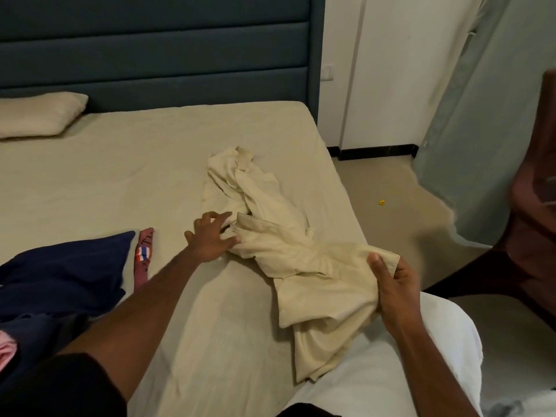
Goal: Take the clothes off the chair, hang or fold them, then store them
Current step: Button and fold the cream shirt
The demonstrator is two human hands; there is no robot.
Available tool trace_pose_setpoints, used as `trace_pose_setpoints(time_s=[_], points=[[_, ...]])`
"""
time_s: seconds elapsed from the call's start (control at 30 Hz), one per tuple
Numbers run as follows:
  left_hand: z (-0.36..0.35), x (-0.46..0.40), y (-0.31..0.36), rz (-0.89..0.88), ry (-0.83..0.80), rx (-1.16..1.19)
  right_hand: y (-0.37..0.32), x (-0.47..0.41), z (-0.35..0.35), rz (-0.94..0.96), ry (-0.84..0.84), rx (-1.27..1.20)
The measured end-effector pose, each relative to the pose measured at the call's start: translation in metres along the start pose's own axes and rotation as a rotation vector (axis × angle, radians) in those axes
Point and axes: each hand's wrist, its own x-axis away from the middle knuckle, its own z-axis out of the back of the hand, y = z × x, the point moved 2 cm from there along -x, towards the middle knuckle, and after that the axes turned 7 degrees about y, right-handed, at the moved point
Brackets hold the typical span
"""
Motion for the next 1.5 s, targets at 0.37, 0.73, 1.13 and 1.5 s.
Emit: trace_pose_setpoints(time_s=[0.37, 0.73, 1.13, 1.5], points=[[0.018, -0.032, 0.025, -0.021, -0.107, 0.575, 0.027, -0.017, 0.013, -0.172, 0.154, -0.059], [0.068, -0.044, -0.001, 0.052, -0.510, 0.828, 0.030, -0.019, 0.006, -0.369, 0.096, -0.171], [0.086, -0.041, -0.005, 0.069, -0.439, 0.802, 0.020, -0.013, 0.006, -0.368, 0.041, -0.121], [0.099, -0.030, 0.003, -0.211, -0.291, 0.397, 0.000, -0.013, 0.010, -0.206, -0.223, 0.109]])
